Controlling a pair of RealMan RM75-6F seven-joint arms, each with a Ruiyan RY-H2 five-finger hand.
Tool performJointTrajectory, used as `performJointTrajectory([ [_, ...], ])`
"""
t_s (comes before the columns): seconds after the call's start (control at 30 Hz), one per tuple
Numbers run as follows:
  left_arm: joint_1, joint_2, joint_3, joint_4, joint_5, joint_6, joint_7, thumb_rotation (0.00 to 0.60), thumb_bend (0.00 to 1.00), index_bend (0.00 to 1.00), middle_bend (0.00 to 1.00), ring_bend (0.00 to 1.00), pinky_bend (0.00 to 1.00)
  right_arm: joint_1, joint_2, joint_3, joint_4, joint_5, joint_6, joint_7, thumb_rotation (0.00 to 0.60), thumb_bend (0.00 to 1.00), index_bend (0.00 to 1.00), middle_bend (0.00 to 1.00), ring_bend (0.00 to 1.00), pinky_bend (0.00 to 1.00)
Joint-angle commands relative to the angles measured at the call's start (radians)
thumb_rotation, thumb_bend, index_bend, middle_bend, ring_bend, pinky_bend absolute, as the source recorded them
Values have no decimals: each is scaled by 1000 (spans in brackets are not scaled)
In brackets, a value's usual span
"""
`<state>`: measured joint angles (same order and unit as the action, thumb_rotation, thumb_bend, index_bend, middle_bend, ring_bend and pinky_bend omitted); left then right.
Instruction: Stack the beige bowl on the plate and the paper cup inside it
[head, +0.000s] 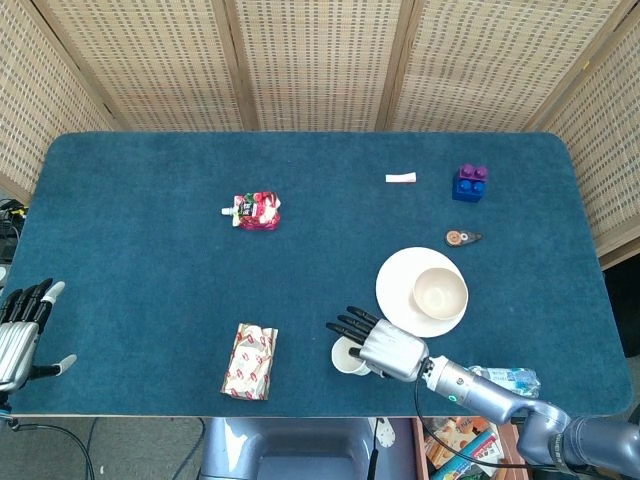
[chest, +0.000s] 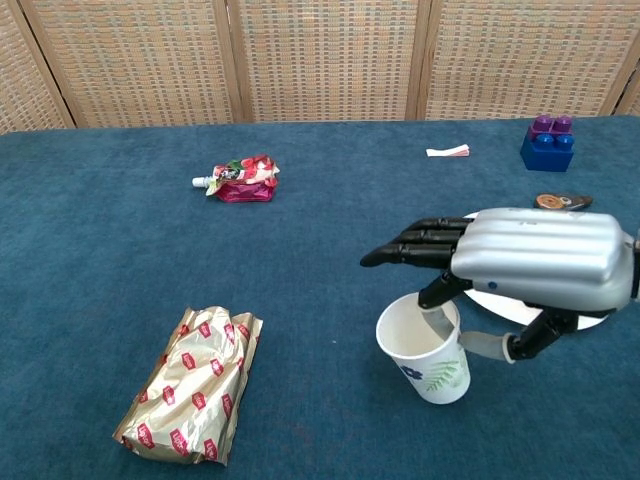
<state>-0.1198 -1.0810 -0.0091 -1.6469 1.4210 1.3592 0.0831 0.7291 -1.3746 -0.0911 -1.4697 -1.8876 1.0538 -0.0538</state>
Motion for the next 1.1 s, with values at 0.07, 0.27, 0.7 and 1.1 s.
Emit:
performJointTrajectory([
  [0.07, -1, -2, -1, 3, -1, -2, 1, 600, 0, 0, 0, 0, 0, -7, 65, 28, -49, 3, 65, 16, 600, 571, 650, 0, 0, 0],
  [0.27, -3, -6, 2, 4, 1, -7, 9, 600, 0, 0, 0, 0, 0, -31, 197, 90, -116, 55, 164, 55, 600, 571, 650, 0, 0, 0],
  [0.7, -5, -9, 3, 0, 2, -9, 13, 600, 0, 0, 0, 0, 0, -103, 237, 113, 97, 220, 173, 241, 600, 571, 654, 0, 0, 0],
  [1.1, -4, -1, 1, -5, 3, -3, 1, 600, 0, 0, 0, 0, 0, -137, 109, 76, 313, 211, 178, 359, 600, 571, 654, 0, 0, 0],
])
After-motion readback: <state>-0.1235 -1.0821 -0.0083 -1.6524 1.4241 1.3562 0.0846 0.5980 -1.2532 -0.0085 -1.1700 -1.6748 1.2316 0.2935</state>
